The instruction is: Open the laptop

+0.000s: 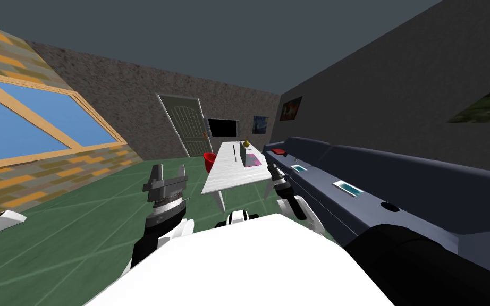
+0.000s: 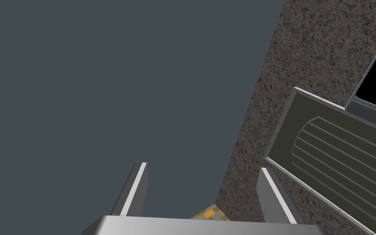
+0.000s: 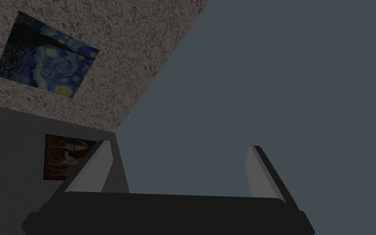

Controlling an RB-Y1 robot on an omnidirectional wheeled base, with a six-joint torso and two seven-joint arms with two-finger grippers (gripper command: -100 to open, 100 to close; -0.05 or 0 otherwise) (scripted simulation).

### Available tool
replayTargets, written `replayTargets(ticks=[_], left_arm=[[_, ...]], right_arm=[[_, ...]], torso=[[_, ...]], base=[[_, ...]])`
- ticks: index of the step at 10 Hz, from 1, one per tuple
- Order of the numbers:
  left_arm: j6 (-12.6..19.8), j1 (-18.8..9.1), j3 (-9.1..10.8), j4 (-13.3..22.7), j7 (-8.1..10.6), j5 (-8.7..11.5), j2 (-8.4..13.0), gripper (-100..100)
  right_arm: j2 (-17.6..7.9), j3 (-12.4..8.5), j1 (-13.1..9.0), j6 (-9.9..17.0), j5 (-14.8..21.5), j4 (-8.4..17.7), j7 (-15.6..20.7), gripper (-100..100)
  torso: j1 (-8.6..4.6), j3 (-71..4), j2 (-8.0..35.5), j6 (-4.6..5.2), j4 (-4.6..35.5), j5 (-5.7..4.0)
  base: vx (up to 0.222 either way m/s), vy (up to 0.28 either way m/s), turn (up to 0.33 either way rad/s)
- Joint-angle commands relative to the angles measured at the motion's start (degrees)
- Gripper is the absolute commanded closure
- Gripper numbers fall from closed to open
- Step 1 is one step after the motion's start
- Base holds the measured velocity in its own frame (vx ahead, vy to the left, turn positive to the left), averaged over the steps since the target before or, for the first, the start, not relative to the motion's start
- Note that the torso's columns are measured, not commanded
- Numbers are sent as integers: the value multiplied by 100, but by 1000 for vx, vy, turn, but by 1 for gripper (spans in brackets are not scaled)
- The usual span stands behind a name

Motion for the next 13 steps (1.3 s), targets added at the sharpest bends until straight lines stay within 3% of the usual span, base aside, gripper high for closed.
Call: replayTargets(ticks=[1, 4, 5, 9, 12, 13], left_arm=[[0, 1, 0, 0, 0, 0, 0, 0], [0, 0, 0, 0, 0, 0, 0, 0], [0, 0, 0, 0, 0, 0, 0, 0], [0, 1, 0, 0, 0, 0, 0, 0], [0, 0, 0, 0, 0, 0, 0, 0], [0, 1, 1, 0, 0, 0, 0, 0]], right_arm=[[-333, -49, -13, 263, 132, 144, 370, -100], [-691, -9, -36, 638, 375, 294, 818, -100], [-691, -9, -36, 638, 375, 294, 872, -100], [-1254, 55, -76, 1250, 769, 553, 1593, -100], [-1450, 78, -91, 1465, 906, 650, 1976, -100], [-1653, 101, -108, 1684, 1045, 755, 2178, -100]], torso=[[-5, 0, 0, 4, 0, 0], [-5, 0, 0, 3, 0, 0], [-7, 1, 1, 1, 0, -2], [0, -1, -1, 4, -1, 1], [-5, 0, 0, 0, 0, -1], [-7, -1, -1, 3, -1, -1]], base=[[-1, 54, 86], [1, 57, 99], [0, 34, 69], [5, 63, 111], [1, 49, 81], [16, 55, 116]])
